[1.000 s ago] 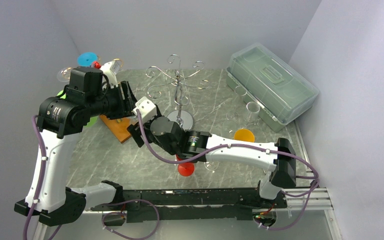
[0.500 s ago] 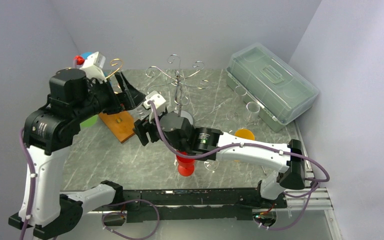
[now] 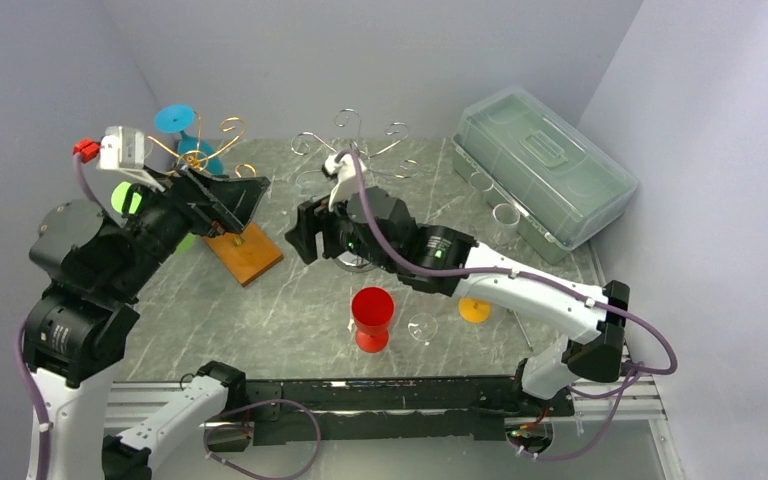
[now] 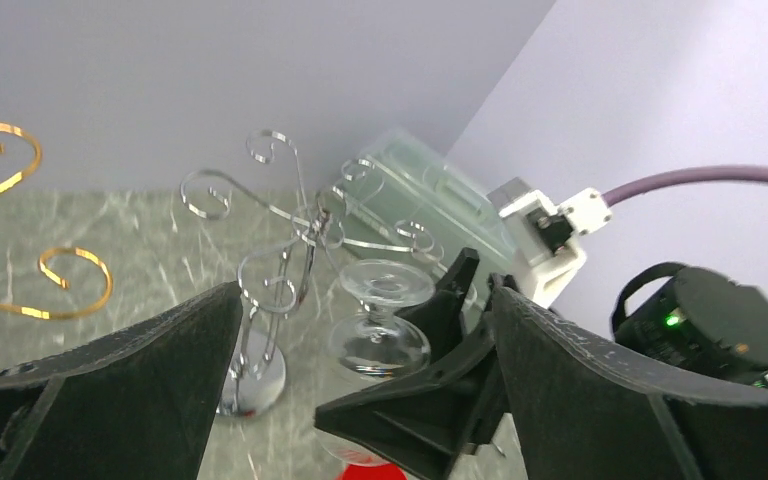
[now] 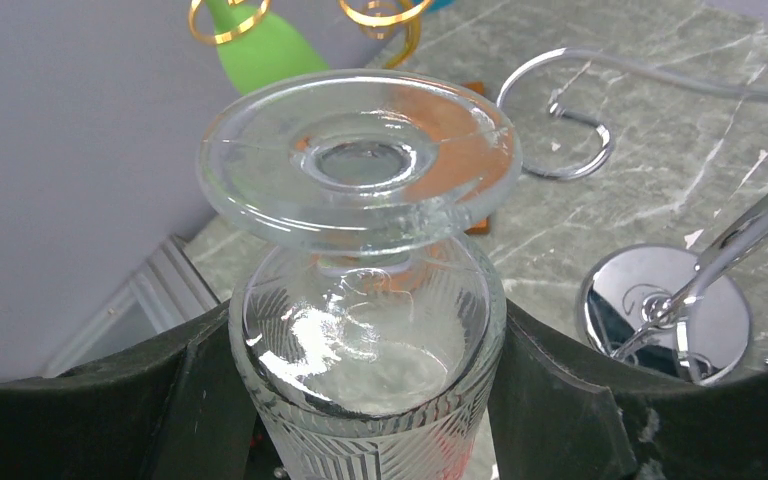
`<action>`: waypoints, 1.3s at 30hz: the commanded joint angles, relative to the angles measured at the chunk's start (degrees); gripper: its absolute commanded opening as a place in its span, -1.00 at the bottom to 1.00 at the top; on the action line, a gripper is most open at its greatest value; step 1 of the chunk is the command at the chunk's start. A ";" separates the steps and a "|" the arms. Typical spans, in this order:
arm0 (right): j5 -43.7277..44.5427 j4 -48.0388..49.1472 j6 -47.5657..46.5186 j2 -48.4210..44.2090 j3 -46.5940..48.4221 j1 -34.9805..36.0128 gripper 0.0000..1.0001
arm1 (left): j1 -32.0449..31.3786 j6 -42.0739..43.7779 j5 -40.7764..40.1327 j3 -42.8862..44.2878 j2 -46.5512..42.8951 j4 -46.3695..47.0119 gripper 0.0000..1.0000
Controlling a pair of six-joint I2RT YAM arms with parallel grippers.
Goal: Take the wine glass off the wine glass rack
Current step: Place the wine glass at the center of the board.
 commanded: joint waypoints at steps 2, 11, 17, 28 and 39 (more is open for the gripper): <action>0.30 1.64 4.65 -5.05 7.69 -0.75 -0.84 | -0.10 4.91 0.66 -9.13 -4.26 18.04 0.99; 3.23 1.56 6.41 -4.29 14.12 -3.25 -0.82 | -0.05 12.08 4.05 -22.94 -10.58 37.27 0.94; 2.84 1.19 6.40 -1.00 21.69 -5.18 -0.81 | -0.05 16.96 10.30 -31.16 -12.24 49.80 0.87; 0.77 3.79 7.76 0.54 25.04 -6.40 -0.81 | -0.05 19.30 14.41 -36.88 -8.12 66.16 0.62; 2.31 8.88 10.63 -2.63 20.88 -6.58 -0.81 | -0.14 20.54 18.07 -37.27 -3.03 72.42 0.44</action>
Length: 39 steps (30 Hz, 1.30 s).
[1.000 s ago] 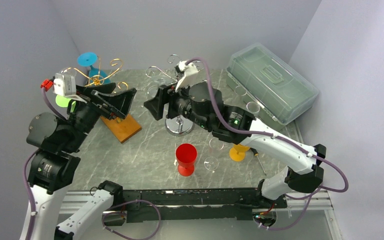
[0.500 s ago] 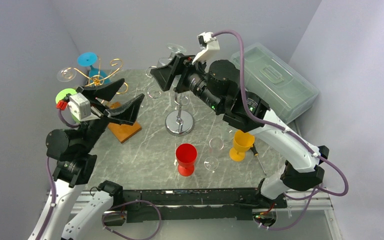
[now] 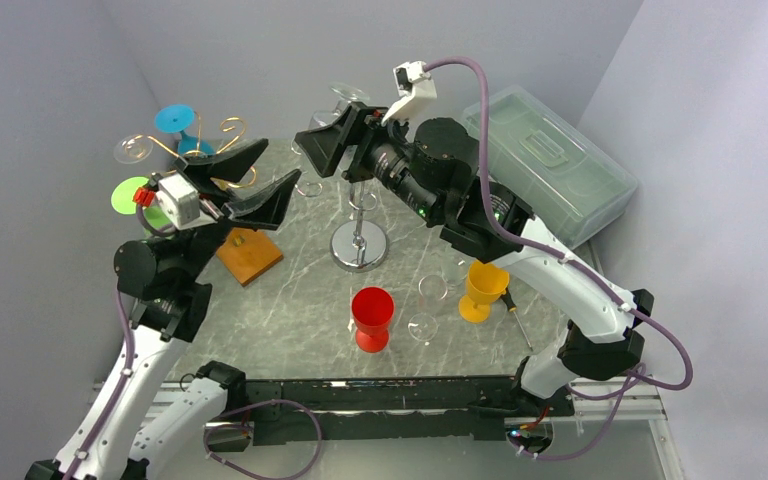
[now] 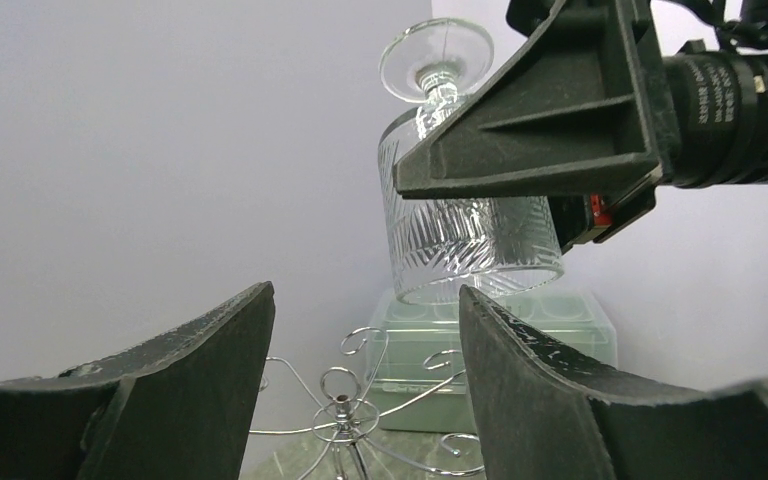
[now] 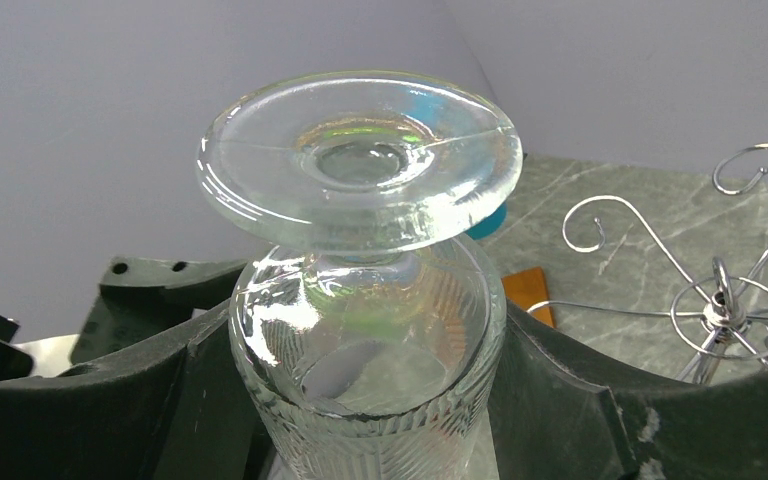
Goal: Take the wine glass off the wine glass rack
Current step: Place the wine glass at the center of the board.
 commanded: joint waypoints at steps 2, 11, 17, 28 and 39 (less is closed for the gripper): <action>0.50 9.23 1.91 -3.42 0.13 -0.29 -0.81 | -0.14 3.05 2.57 0.32 0.63 4.69 0.43; 0.23 11.50 3.88 -2.97 -1.00 -0.28 -0.81 | -1.12 2.06 2.39 -1.44 3.05 11.24 0.33; -0.52 13.21 5.46 -2.74 -1.83 -0.29 -0.81 | -3.43 2.48 0.38 -1.95 4.81 14.71 0.24; -0.02 17.71 8.83 -4.75 -7.30 -0.28 -0.83 | -10.21 7.30 -8.22 -2.30 7.67 18.93 -0.06; 0.88 23.14 11.15 -7.52 -12.84 -0.29 -0.85 | -15.89 11.68 -15.13 -3.18 9.56 21.28 -0.41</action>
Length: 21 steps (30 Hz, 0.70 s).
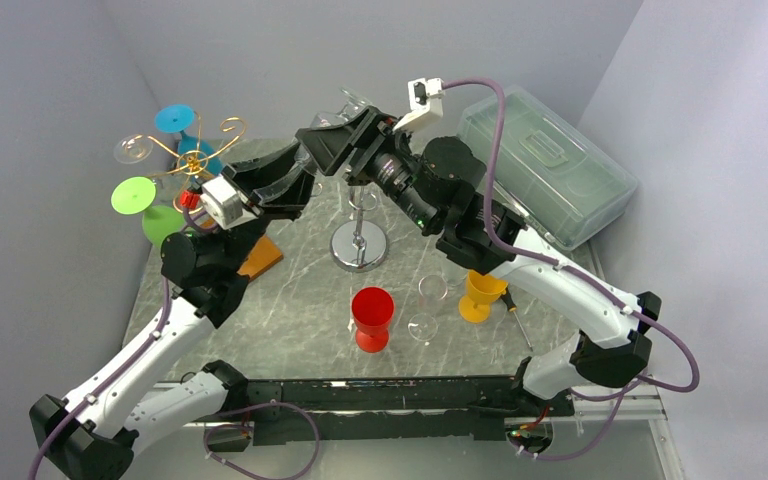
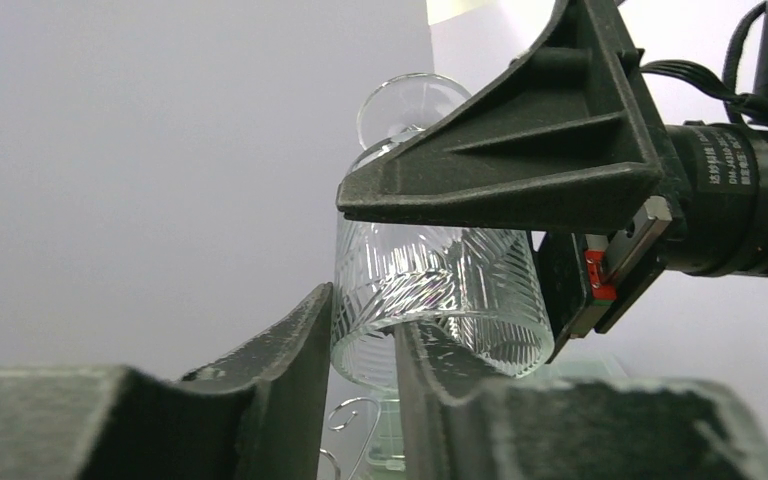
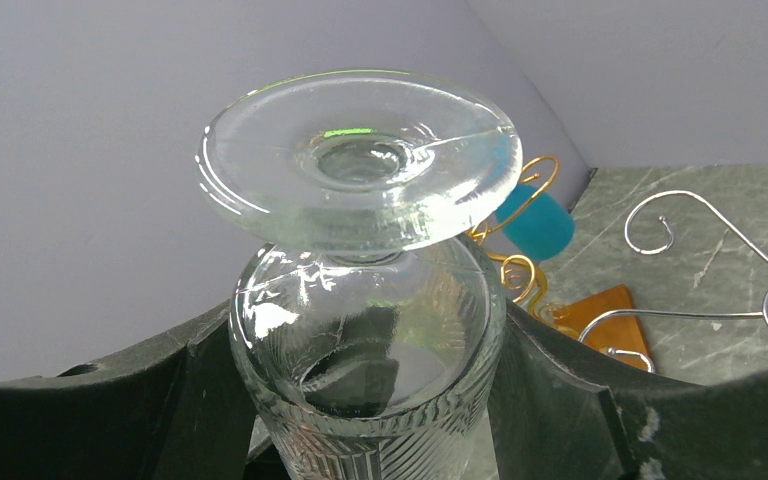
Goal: Take the wine glass off the wine glass rack
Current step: Place the wine glass at the center of the board.
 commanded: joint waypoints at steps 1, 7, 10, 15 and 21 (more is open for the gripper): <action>0.47 9.05 1.79 -3.14 -0.42 -0.17 -0.85 | -2.07 2.30 -3.33 -0.19 0.90 4.46 -0.45; 1.12 10.28 1.78 -4.27 -1.92 -0.24 -0.85 | -4.32 5.87 -4.53 -0.38 1.15 4.87 -0.74; 0.66 10.36 1.69 -4.13 -1.67 -0.17 -0.85 | -5.06 6.38 -4.46 0.08 1.19 4.41 -1.00; -0.11 9.66 1.43 -3.47 -1.29 -0.19 -0.62 | -5.66 6.27 -5.10 1.44 0.95 1.71 -1.00; -0.43 9.66 0.19 -3.59 -1.96 -0.17 0.14 | -5.74 3.38 -7.54 3.40 0.15 -3.56 -1.00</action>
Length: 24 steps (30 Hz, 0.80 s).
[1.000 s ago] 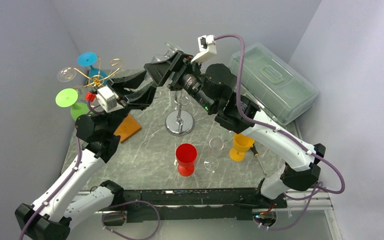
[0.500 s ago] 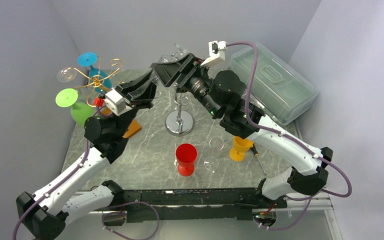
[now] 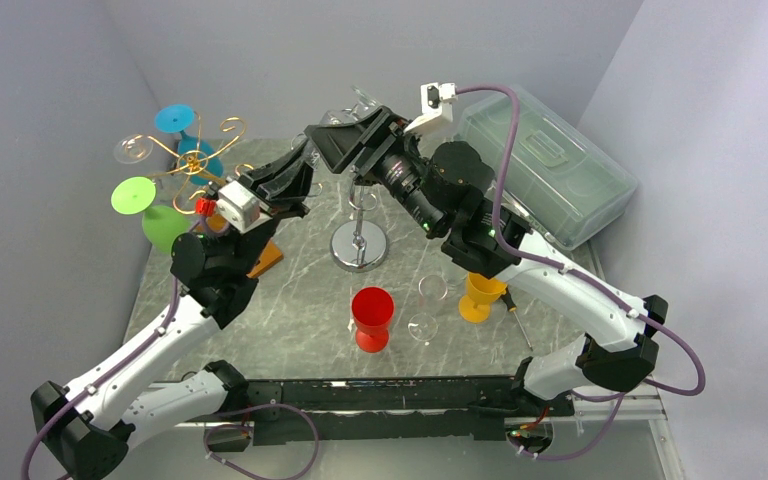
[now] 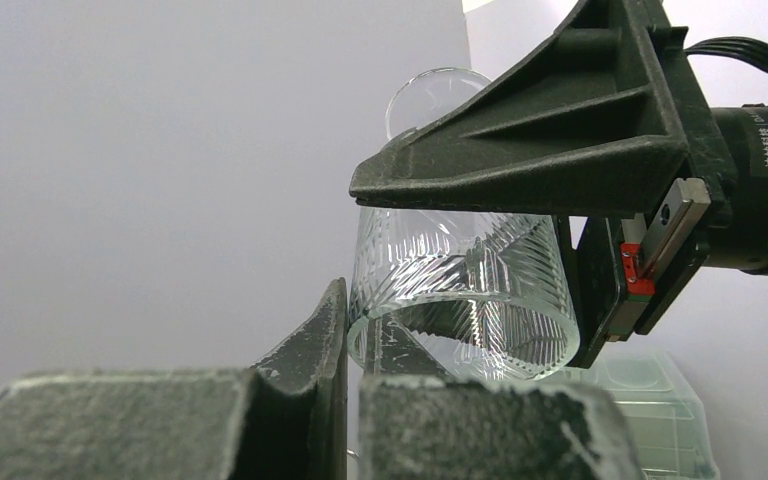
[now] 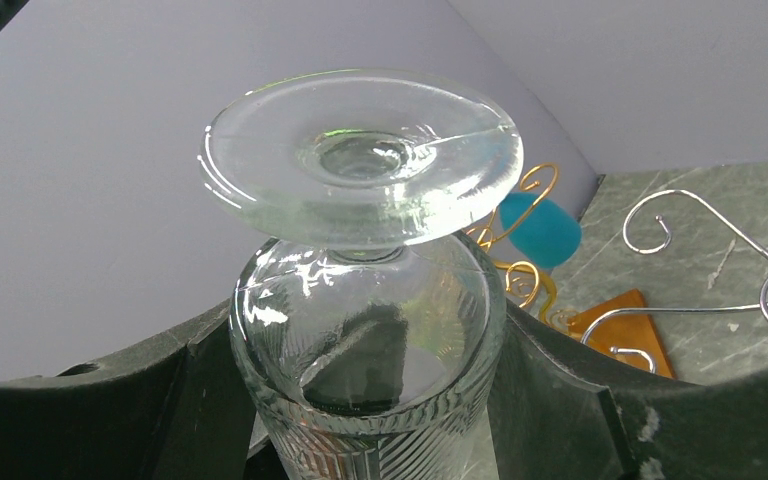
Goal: Take the wine glass off the wine glass rack
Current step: Place the wine glass at the center of the board.
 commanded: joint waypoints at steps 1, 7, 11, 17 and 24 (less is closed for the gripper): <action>-2.14 7.60 -2.20 -1.74 0.72 -0.02 0.25 | -1.12 -6.22 -1.56 3.18 -1.29 -4.16 -1.00; -2.19 6.58 -2.89 -2.14 0.03 0.07 0.83 | -1.14 -11.05 -3.88 4.90 -2.76 -8.56 -1.00; -1.23 6.70 -3.47 -3.57 -1.93 0.07 0.98 | -1.14 -12.71 -4.25 6.69 -3.52 -11.91 -1.00; 0.97 7.11 -4.60 -6.64 -5.96 0.06 0.99 | -1.14 -15.27 -6.09 8.85 -5.34 -17.25 -1.00; 4.33 7.03 -7.13 -10.87 -11.37 0.05 0.99 | -1.14 -18.21 -6.92 12.88 -8.81 -29.50 -1.00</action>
